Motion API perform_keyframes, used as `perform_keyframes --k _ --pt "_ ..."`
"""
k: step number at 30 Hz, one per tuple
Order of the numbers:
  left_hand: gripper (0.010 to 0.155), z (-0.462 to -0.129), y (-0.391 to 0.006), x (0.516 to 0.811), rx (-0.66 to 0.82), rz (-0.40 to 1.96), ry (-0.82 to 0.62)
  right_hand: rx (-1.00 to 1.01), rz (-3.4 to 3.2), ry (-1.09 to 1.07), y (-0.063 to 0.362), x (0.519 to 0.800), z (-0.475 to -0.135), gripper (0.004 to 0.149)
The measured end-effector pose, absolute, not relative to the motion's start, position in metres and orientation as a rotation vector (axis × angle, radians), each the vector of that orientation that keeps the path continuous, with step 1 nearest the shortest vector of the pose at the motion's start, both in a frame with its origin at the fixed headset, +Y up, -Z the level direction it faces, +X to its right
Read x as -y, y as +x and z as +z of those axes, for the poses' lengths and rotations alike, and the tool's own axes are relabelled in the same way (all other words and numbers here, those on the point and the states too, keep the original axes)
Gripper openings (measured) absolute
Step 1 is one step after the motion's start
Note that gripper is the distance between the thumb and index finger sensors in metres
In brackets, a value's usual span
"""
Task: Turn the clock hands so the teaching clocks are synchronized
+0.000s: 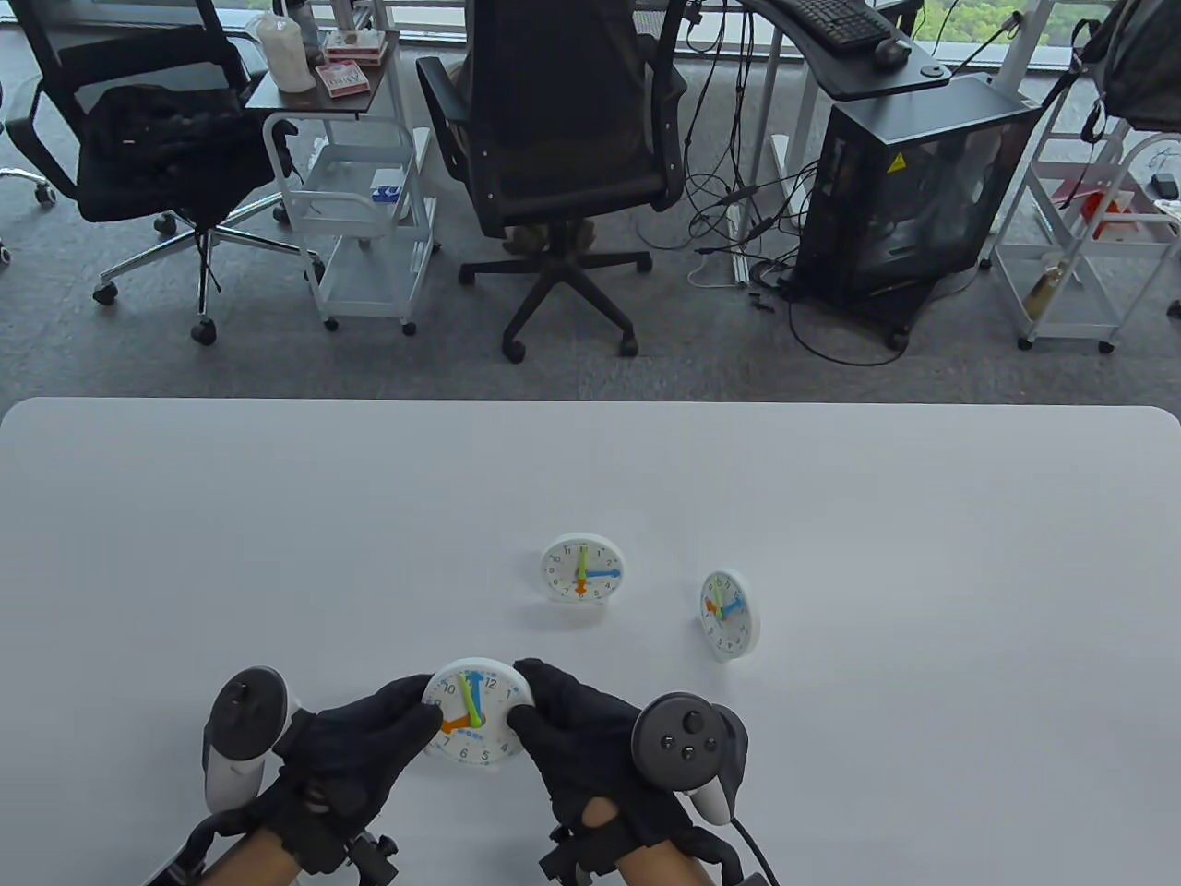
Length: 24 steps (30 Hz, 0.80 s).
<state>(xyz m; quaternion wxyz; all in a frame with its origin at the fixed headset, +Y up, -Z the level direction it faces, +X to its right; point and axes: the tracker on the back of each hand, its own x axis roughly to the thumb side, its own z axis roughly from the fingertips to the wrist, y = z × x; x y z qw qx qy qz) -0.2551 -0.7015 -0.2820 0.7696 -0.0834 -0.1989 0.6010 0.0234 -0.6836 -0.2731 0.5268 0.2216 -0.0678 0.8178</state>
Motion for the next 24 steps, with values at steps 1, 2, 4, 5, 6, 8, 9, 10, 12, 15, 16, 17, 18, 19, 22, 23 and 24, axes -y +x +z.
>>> perform_keyframes --k 1,2,4,5,6,8,9,10,12,15,16,17,18,19,22,23,24 --pt "0.056 -0.2821 -0.2551 0.7020 0.424 1.294 -0.177 0.151 1.954 0.532 0.0225 0.6843 -0.2730 0.056" --pt "0.056 -0.2821 -0.2552 0.7022 0.422 1.290 -0.177 0.150 1.956 0.534 0.0220 0.6842 -0.2726 0.056" --pt "0.055 -0.2820 -0.2553 0.7021 0.421 1.289 -0.185 0.155 1.973 0.541 0.0217 0.6841 -0.2725 0.056" --pt "0.054 -0.2821 -0.2552 0.7020 0.421 1.291 -0.187 0.153 1.975 0.543 0.0216 0.6841 -0.2726 0.056" --pt "0.054 -0.2820 -0.2550 0.7021 0.419 1.290 -0.190 0.148 1.972 0.542 0.0215 0.6841 -0.2726 0.056" --pt "0.053 -0.2821 -0.2546 0.7024 0.415 1.285 -0.191 0.144 1.978 0.543 0.0214 0.6841 -0.2725 0.056" --pt "0.052 -0.2820 -0.2544 0.7025 0.414 1.284 -0.197 0.145 1.986 0.546 0.0214 0.6839 -0.2725 0.057" --pt "0.052 -0.2820 -0.2544 0.7028 0.414 1.285 -0.203 0.146 1.989 0.548 0.0214 0.6837 -0.2724 0.056" --pt "0.052 -0.2818 -0.2543 0.7029 0.411 1.288 -0.207 0.144 1.990 0.549 0.0211 0.6839 -0.2726 0.057" --pt "0.052 -0.2819 -0.2540 0.7029 0.410 1.282 -0.214 0.139 1.996 0.550 0.0209 0.6838 -0.2724 0.057" --pt "0.052 -0.2819 -0.2539 0.7030 0.410 1.280 -0.215 0.140 1.997 0.550 0.0209 0.6836 -0.2723 0.057" --pt "0.052 -0.2818 -0.2538 0.7030 0.411 1.279 -0.217 0.140 1.998 0.551 0.0209 0.6835 -0.2722 0.057" --pt "0.052 -0.2818 -0.2539 0.7033 0.411 1.277 -0.219 0.139 1.998 0.552 0.0209 0.6836 -0.2723 0.057" --pt "0.052 -0.2818 -0.2540 0.7034 0.411 1.275 -0.220 0.137 1.998 0.552 0.0208 0.6837 -0.2723 0.057" --pt "0.053 -0.2822 -0.2539 0.7039 0.408 1.263 -0.224 0.132 2.001 0.550 0.0206 0.6836 -0.2724 0.057" --pt "0.053 -0.2822 -0.2538 0.7040 0.408 1.261 -0.226 0.131 2.003 0.550 0.0206 0.6836 -0.2724 0.057" --pt "0.053 -0.2822 -0.2538 0.7041 0.408 1.260 -0.227 0.132 2.004 0.550 0.0206 0.6834 -0.2723 0.057"
